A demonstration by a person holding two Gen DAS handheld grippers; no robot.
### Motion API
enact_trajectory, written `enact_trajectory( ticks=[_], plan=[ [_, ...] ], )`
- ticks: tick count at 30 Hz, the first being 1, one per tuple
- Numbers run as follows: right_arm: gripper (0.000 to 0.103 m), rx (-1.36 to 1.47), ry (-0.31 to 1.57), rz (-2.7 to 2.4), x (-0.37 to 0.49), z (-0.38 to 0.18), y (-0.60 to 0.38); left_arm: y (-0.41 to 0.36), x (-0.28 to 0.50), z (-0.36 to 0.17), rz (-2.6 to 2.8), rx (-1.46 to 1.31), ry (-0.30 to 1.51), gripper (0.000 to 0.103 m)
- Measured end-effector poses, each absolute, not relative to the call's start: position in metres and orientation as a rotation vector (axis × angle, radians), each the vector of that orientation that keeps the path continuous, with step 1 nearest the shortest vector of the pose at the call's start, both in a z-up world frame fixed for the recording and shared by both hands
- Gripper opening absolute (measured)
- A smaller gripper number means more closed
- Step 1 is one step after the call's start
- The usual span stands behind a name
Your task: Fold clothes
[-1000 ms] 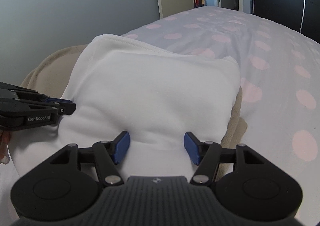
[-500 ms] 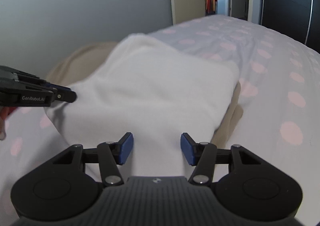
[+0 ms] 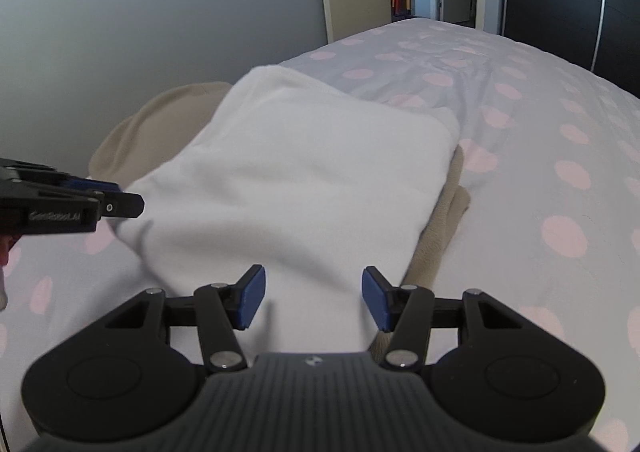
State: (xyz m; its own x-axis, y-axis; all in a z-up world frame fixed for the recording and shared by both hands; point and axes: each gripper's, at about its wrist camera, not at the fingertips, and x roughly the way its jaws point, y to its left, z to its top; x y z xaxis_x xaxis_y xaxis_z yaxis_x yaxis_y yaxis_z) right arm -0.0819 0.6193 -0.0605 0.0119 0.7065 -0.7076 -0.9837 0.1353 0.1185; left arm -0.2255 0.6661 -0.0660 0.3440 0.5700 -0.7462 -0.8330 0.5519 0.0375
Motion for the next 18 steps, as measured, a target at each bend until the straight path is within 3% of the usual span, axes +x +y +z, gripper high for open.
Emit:
enact_trajectory(
  ticks=[6, 8, 18],
  plan=[
    [0.067, -0.474, 0.742, 1.402, -0.091, -0.016, 0.573, 0.604, -0.232, -0.018, 0.964, -0.394, 0.686, 0.062],
    [0.074, -0.460, 0.742, 1.403, -0.094, 0.000, 0.555, 0.583, -0.236, -0.006, 0.976, -0.399, 0.651, 0.063],
    [0.079, -0.413, 0.648, 1.391, -0.113, 0.054, 0.462, 0.500, -0.250, 0.018, 1.114, -0.353, 0.558, 0.073]
  ],
)
